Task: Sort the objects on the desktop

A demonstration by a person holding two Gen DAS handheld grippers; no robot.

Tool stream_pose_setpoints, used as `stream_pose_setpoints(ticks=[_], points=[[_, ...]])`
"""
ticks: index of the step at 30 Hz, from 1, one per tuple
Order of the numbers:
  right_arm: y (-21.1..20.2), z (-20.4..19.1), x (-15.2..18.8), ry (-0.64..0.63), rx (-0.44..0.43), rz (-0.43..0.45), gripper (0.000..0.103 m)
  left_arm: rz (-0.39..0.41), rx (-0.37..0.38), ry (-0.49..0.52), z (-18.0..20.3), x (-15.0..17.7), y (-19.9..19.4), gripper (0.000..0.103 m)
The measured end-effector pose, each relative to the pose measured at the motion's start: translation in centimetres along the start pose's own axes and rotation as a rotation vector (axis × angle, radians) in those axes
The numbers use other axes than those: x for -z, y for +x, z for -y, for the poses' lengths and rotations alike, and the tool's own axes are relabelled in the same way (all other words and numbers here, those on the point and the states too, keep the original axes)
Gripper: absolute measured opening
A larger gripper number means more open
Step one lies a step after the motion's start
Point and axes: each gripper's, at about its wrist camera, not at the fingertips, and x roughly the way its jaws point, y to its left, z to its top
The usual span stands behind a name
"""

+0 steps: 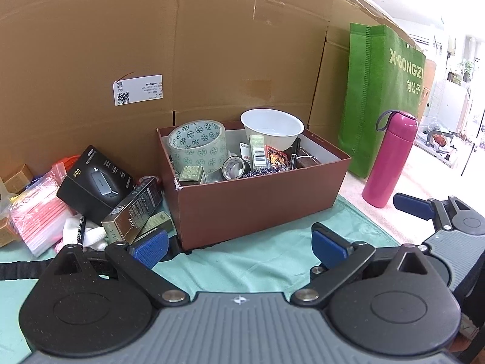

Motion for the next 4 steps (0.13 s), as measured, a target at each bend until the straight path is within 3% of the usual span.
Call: stream_pose_setpoints(ticks=[4], points=[[-0.05, -0.19, 0.03, 0.005, -0.003, -0.005, 0.101, 0.013, 0.015, -0.007, -0.03, 0.18, -0.26, 0.103]])
